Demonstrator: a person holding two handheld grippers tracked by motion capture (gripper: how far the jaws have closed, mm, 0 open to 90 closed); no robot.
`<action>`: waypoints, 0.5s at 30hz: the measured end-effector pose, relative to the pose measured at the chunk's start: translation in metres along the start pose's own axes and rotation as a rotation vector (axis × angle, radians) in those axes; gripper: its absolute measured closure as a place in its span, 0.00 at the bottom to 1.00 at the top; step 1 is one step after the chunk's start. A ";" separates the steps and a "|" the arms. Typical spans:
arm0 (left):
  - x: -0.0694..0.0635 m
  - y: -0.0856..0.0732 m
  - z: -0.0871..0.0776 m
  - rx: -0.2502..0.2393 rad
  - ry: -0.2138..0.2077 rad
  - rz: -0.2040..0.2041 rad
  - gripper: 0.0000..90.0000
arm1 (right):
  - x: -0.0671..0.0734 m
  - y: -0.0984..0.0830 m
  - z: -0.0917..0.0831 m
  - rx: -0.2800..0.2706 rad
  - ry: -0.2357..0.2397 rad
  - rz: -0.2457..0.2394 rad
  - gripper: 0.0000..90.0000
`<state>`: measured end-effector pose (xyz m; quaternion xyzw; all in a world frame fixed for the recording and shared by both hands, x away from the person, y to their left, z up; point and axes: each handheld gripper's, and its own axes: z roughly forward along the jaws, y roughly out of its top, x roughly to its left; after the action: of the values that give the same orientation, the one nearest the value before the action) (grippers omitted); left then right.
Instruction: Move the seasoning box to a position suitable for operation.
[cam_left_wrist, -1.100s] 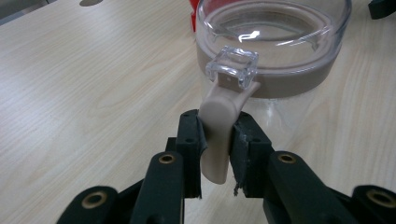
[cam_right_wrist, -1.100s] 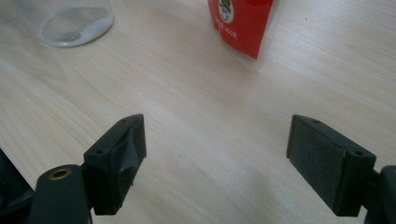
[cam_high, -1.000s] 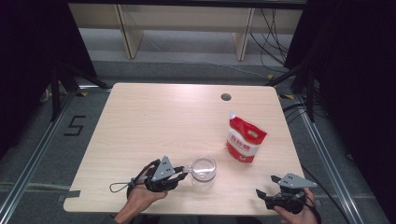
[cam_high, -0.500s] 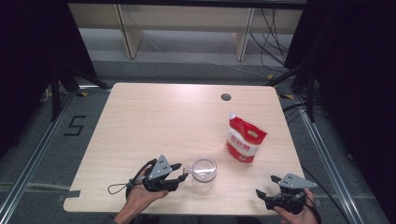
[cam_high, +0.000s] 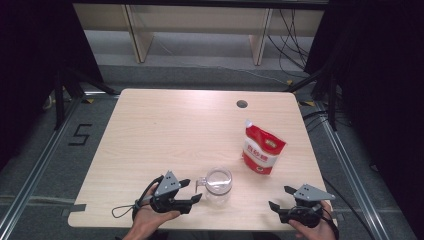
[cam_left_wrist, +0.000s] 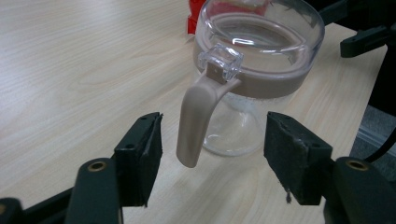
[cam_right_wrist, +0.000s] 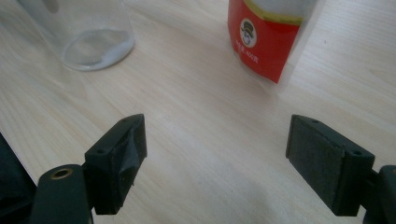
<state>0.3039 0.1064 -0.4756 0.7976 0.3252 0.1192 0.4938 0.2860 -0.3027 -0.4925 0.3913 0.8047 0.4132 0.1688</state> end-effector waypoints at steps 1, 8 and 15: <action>0.000 0.000 0.000 -0.003 0.003 -0.004 0.39 | -0.001 0.001 0.002 -0.005 0.010 -0.018 0.24; 0.001 0.006 -0.006 -0.018 -0.004 -0.005 0.41 | 0.001 0.002 0.002 0.009 -0.002 0.007 0.24; -0.001 0.008 -0.006 -0.027 -0.007 -0.007 0.44 | -0.001 0.002 0.002 -0.007 -0.005 -0.020 0.24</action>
<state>0.3034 0.1075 -0.4656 0.7902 0.3245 0.1192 0.5061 0.2885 -0.3014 -0.4924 0.3838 0.8068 0.4132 0.1762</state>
